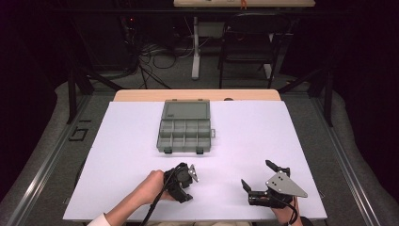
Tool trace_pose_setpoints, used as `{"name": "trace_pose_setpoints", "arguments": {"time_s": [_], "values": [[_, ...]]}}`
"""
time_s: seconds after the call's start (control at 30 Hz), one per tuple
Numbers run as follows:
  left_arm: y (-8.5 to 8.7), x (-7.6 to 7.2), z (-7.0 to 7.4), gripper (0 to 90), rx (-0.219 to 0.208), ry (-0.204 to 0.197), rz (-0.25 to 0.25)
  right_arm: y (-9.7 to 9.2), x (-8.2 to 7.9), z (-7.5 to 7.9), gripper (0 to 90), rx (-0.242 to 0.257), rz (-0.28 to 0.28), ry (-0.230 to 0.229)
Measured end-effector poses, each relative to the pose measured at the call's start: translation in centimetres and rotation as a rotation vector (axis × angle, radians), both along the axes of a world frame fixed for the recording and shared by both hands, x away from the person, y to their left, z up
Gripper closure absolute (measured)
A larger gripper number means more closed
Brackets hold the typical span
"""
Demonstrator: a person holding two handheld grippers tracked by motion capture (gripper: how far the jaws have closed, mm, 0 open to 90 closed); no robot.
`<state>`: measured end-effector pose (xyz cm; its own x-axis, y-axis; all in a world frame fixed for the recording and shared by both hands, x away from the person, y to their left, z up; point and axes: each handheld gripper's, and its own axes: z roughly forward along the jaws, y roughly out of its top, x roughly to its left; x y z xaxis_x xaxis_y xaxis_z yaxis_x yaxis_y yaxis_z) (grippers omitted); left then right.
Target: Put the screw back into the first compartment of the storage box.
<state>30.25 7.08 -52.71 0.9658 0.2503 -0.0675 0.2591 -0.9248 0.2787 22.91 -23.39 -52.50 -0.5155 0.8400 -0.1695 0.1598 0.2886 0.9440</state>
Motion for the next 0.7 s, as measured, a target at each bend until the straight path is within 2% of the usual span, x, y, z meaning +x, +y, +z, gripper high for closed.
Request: {"name": "trace_pose_setpoints", "arguments": {"time_s": [0.17,0.3,0.43,0.53,0.7], "values": [[0.09,-0.33,-0.05,65.0,0.004,-0.033,-0.008,0.01,0.00,0.00,0.0,0.000,-0.001,-0.001],[0.10,-0.65,0.00,70.5,0.008,-0.038,-0.027,0.00,0.02,0.00,0.0,-0.001,-0.002,0.000],[0.06,-0.85,0.02,82.3,0.011,-0.036,-0.043,0.01,0.04,-0.01,0.0,-0.003,0.000,0.000],[0.30,-0.59,0.01,87.4,-0.005,-0.014,-0.042,0.00,0.03,0.00,0.0,-0.003,-0.002,-0.001],[0.51,-0.33,-0.05,87.8,-0.022,0.001,-0.039,0.00,0.05,-0.01,0.0,-0.003,-0.002,0.000]]}}
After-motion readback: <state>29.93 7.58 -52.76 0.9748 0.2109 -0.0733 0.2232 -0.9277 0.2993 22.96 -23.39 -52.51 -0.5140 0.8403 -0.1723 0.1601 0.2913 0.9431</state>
